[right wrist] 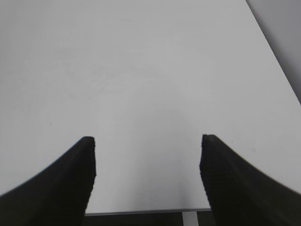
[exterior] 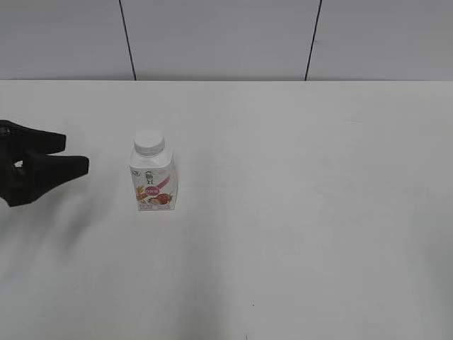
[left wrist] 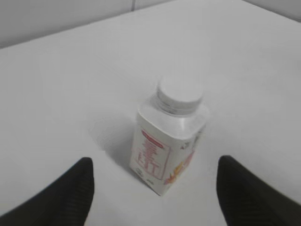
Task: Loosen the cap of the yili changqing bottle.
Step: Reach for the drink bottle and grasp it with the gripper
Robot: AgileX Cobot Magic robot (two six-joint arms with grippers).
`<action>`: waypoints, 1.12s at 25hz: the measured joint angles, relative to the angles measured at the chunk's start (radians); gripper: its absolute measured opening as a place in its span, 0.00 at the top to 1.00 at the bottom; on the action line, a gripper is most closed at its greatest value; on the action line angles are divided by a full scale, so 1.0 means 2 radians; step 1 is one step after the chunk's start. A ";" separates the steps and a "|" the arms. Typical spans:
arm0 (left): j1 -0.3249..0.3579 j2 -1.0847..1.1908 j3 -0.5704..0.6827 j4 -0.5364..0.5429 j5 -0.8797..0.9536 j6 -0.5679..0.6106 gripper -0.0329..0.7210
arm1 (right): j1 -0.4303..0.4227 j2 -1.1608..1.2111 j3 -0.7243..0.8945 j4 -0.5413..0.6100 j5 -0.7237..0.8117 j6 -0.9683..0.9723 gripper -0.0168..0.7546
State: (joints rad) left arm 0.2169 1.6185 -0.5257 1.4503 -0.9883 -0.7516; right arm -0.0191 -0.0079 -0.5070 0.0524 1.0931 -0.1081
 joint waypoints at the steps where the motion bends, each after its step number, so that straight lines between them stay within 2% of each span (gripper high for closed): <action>1: 0.000 0.009 -0.006 0.017 -0.004 0.000 0.29 | 0.000 0.000 0.000 0.000 0.000 0.000 0.27; 9: 0.000 0.041 -0.045 0.112 -0.029 -0.024 0.29 | 0.000 0.000 0.000 0.000 0.000 0.000 0.27; 16: 0.000 0.099 -0.100 0.161 -0.049 -0.024 0.29 | 0.000 0.000 0.000 0.000 0.000 0.000 0.27; 22: -0.011 0.162 -0.161 0.184 -0.077 -0.021 0.29 | 0.000 0.000 0.000 0.000 0.000 0.000 0.27; 28: -0.012 0.197 -0.185 0.186 -0.097 -0.005 0.29 | 0.000 0.000 0.000 0.000 0.000 0.000 0.27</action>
State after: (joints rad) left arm 0.1921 2.0120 -0.8961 1.8216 -1.1828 -0.7620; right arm -0.0191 -0.0079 -0.5070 0.0524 1.0931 -0.1081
